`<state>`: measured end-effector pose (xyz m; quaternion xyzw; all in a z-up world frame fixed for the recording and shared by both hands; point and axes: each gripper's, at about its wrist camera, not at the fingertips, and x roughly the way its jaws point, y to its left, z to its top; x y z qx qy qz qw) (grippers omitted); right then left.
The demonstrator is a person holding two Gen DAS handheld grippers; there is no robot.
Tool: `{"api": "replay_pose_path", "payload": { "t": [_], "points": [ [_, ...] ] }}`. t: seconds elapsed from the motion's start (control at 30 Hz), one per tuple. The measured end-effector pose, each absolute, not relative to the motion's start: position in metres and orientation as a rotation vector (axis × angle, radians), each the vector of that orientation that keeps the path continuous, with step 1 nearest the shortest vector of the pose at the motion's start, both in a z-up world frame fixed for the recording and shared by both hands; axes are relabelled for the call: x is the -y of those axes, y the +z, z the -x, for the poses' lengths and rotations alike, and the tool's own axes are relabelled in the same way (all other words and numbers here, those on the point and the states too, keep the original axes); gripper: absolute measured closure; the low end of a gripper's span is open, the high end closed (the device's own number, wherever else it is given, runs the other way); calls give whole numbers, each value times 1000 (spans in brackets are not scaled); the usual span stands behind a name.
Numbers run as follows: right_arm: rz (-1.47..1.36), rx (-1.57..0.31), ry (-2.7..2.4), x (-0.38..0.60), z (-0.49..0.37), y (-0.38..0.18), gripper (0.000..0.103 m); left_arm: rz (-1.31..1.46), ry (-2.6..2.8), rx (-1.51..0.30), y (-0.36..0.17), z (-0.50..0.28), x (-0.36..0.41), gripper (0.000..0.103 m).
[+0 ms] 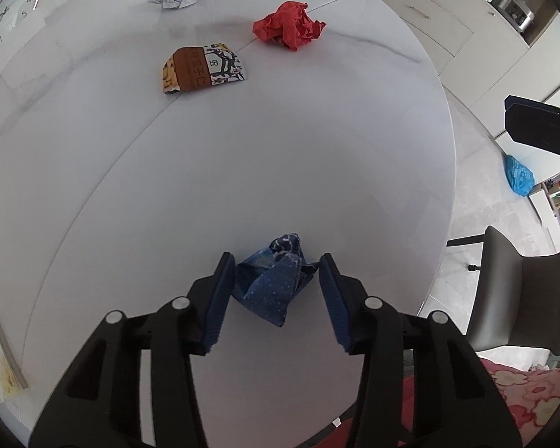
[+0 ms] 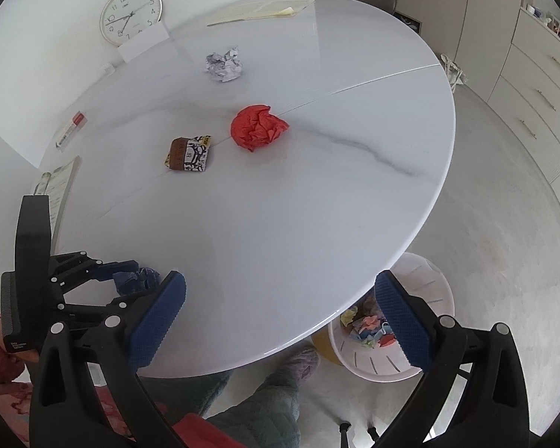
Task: Collect trash
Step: 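Grasp the printed snack wrapper with the right tool while the left tool holds the cloth, then carry the cloth and wrapper over the white bin and release both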
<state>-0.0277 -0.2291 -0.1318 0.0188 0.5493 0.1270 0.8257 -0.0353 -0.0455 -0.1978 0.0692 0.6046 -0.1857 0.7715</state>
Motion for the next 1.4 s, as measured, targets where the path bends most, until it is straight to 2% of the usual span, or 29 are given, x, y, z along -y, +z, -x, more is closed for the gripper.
{"api": "replay_pose_path", "payload": {
  "t": [0.27,0.43,0.8,1.03,1.1,1.13,1.17,1.4],
  "points": [
    [10,-1180,350,198,14,-136,3,-143,-406,-1299,-196,37,33,62],
    [96,-1194,530,161,-17,-139,3,-83,-384,-1275,-176,35,12,62],
    [666,-1163,902,54,-87,-175,4,149,-201,-1250,-144,39,-50,62],
    [863,-1187,974,23,-111,-204,29,222,-139,-1238,-143,44,-76,62],
    [910,-1196,968,19,-115,-210,41,236,-128,-1237,-143,45,-83,62],
    [907,-1203,974,18,-116,-210,42,240,-124,-1235,-143,45,-85,62],
    [900,-1207,975,16,-118,-210,49,244,-121,-1233,-141,48,-87,62],
    [848,-1241,967,11,-117,-210,67,247,-119,-1229,-138,50,-97,62]
  ]
}}
